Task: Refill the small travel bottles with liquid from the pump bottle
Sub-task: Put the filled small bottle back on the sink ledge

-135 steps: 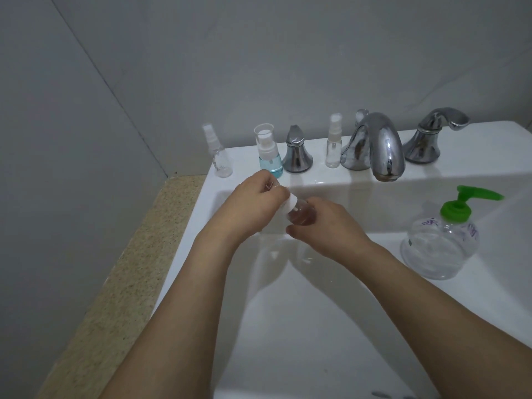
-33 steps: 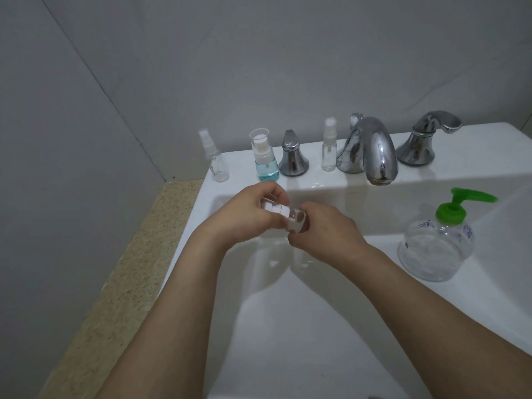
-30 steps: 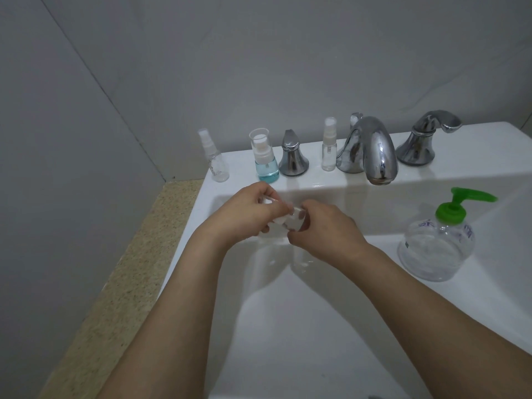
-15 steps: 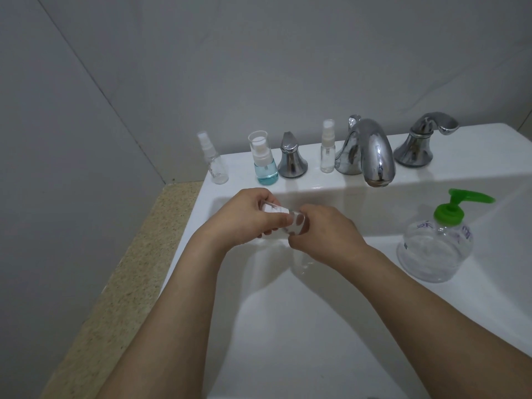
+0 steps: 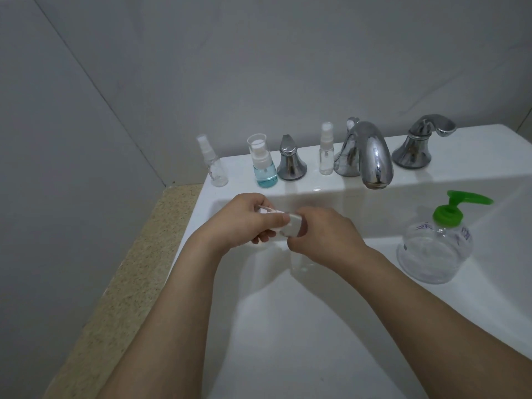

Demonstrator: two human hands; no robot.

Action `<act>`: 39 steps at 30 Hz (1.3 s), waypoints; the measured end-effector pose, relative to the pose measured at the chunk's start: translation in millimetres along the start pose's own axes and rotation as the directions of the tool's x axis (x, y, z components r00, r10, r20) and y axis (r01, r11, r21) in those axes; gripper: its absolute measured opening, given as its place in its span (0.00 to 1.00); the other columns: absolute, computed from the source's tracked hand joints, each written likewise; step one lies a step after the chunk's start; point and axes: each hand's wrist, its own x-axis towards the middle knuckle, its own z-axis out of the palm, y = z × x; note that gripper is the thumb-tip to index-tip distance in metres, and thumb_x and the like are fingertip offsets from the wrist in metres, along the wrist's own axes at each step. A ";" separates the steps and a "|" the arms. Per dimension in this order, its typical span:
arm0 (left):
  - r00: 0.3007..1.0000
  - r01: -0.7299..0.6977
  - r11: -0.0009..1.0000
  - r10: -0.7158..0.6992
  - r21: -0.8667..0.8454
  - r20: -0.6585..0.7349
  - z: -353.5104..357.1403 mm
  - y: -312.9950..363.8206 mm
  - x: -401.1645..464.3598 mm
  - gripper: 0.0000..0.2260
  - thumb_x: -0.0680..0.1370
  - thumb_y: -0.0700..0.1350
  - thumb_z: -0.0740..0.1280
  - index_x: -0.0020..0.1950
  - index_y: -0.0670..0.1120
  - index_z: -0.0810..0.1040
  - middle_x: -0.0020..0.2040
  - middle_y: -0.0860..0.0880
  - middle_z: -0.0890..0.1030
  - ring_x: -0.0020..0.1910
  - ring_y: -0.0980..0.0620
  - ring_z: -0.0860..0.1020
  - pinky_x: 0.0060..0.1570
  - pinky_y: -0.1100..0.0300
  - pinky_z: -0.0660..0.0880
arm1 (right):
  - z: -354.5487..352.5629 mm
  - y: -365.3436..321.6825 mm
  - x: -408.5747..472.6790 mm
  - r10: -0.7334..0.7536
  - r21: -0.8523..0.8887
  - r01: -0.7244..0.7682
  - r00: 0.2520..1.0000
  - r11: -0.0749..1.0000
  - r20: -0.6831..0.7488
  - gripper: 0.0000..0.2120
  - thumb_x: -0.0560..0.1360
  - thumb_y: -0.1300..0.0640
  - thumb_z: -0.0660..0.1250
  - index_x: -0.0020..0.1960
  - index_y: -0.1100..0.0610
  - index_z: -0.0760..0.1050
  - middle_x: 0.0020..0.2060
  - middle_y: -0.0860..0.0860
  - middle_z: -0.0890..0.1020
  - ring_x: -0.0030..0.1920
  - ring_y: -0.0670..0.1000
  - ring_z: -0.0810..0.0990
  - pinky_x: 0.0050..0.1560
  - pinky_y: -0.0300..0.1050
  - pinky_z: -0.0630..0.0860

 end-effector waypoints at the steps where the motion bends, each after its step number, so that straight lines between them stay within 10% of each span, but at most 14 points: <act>1: 0.999 -0.031 0.999 0.031 0.010 0.006 0.2 -0.6 -0.1 0.12 0.75 0.45 0.77 0.50 0.40 0.79 0.37 0.46 0.83 0.32 0.52 0.78 0.34 0.60 0.73 | 0.1 0.2 0.2 0.009 -0.007 -0.009 1.000 1.000 -0.001 0.10 0.68 0.47 0.69 0.44 0.47 0.70 0.42 0.45 0.80 0.46 0.51 0.78 0.49 0.48 0.73; 7: 0.991 -0.127 0.987 0.122 0.094 0.060 -0.6 -2.5 0.9 0.11 0.65 0.52 0.77 0.45 0.52 0.81 0.39 0.53 0.82 0.38 0.52 0.77 0.43 0.52 0.75 | -1.5 2.4 -3.2 0.017 -0.022 -0.016 0.997 1.000 0.074 0.09 0.67 0.48 0.69 0.42 0.49 0.71 0.37 0.46 0.77 0.40 0.51 0.77 0.38 0.44 0.70; 14: 0.998 -0.067 0.997 0.066 0.040 0.021 -3.5 -0.9 -2.4 0.19 0.65 0.53 0.77 0.49 0.42 0.81 0.38 0.47 0.84 0.35 0.52 0.79 0.39 0.55 0.74 | -5.0 -1.6 -3.8 0.018 0.043 -0.024 0.992 0.999 0.127 0.08 0.69 0.49 0.69 0.44 0.49 0.71 0.42 0.45 0.78 0.45 0.50 0.77 0.52 0.49 0.74; 22: 0.987 -0.145 0.973 0.129 0.180 0.101 -5.9 0.5 -5.8 0.07 0.69 0.51 0.77 0.42 0.52 0.82 0.37 0.56 0.80 0.34 0.58 0.73 0.41 0.57 0.71 | 3.7 8.7 0.6 -0.046 0.284 -0.047 0.948 0.958 0.315 0.10 0.68 0.52 0.74 0.36 0.51 0.73 0.34 0.46 0.77 0.34 0.47 0.77 0.35 0.40 0.71; 31: 0.967 -0.201 0.962 0.165 -0.184 -0.197 -6.8 9.2 -7.7 0.18 0.69 0.40 0.81 0.53 0.43 0.78 0.41 0.51 0.82 0.38 0.52 0.77 0.42 0.55 0.75 | -3.6 -2.4 -1.2 0.003 0.506 -0.024 0.999 0.862 0.041 0.18 0.67 0.48 0.77 0.50 0.53 0.74 0.43 0.44 0.79 0.43 0.44 0.78 0.38 0.39 0.73; 39: 0.975 -0.201 0.964 0.180 -0.174 -0.132 -6.5 12.6 -12.8 0.17 0.66 0.46 0.77 0.54 0.47 0.82 0.50 0.46 0.87 0.45 0.53 0.83 0.44 0.59 0.76 | 2.3 -5.5 4.4 -0.020 0.591 0.055 0.998 0.805 -0.066 0.25 0.64 0.49 0.78 0.59 0.47 0.73 0.52 0.43 0.80 0.52 0.43 0.78 0.56 0.47 0.77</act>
